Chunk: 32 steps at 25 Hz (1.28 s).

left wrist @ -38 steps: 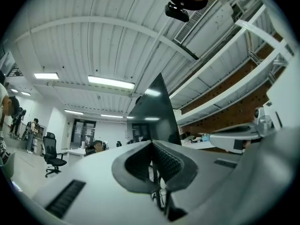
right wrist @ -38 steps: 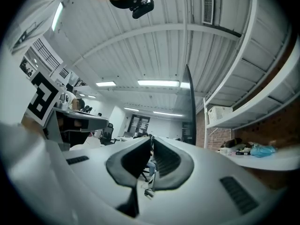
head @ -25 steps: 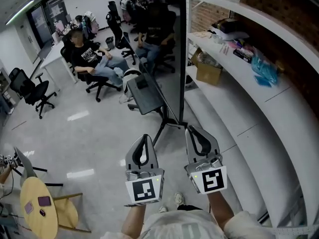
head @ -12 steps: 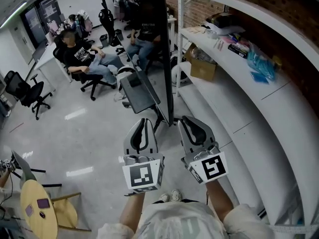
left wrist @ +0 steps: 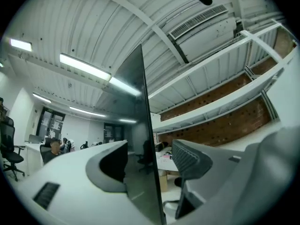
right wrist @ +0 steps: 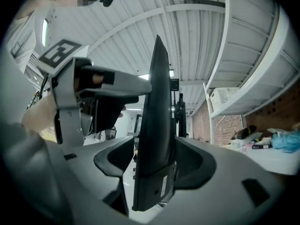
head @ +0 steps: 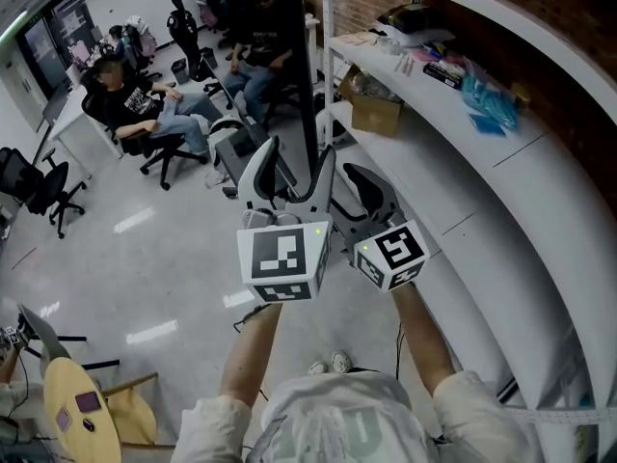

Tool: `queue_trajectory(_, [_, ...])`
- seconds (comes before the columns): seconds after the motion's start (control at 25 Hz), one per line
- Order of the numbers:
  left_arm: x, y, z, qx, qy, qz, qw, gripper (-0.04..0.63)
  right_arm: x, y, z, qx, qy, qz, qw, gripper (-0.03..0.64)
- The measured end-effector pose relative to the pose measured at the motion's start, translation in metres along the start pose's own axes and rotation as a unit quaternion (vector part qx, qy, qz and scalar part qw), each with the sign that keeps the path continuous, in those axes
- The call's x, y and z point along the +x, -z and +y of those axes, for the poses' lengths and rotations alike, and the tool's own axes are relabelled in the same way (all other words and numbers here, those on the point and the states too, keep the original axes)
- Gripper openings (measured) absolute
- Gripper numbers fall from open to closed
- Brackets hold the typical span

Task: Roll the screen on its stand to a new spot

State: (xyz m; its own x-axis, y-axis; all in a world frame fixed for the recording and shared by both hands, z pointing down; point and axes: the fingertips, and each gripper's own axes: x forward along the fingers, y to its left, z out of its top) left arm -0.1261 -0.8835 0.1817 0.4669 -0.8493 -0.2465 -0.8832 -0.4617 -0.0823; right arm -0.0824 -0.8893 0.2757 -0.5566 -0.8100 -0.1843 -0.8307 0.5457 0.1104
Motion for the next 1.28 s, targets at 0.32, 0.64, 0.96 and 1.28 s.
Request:
queue_trajectory(0.32, [0.042, 0.012, 0.007, -0.001, -0.026, 0.021, 0.9995, 0.291, 0.032, 0.035, 0.004, 0.025, -0.021, 0.029, 0.999, 0.252])
queue_trajectory(0.64, [0.056, 0.019, 0.018, 0.034, -0.033, 0.04, 0.9981, 0.291, 0.061, 0.046, 0.006, 0.051, -0.026, 0.022, 0.998, 0.252])
queue_trajectory(0.96, [0.064, 0.019, 0.016, 0.038, -0.02, 0.025, 0.9988, 0.295, 0.064, 0.047, -0.002, 0.046, -0.013, 0.016, 0.999, 0.253])
queue_trajectory(1.28, [0.064, 0.02, 0.02, 0.04, -0.018, 0.024, 0.9987, 0.296, 0.07, 0.049, -0.002, 0.042, -0.011, 0.036, 0.998, 0.258])
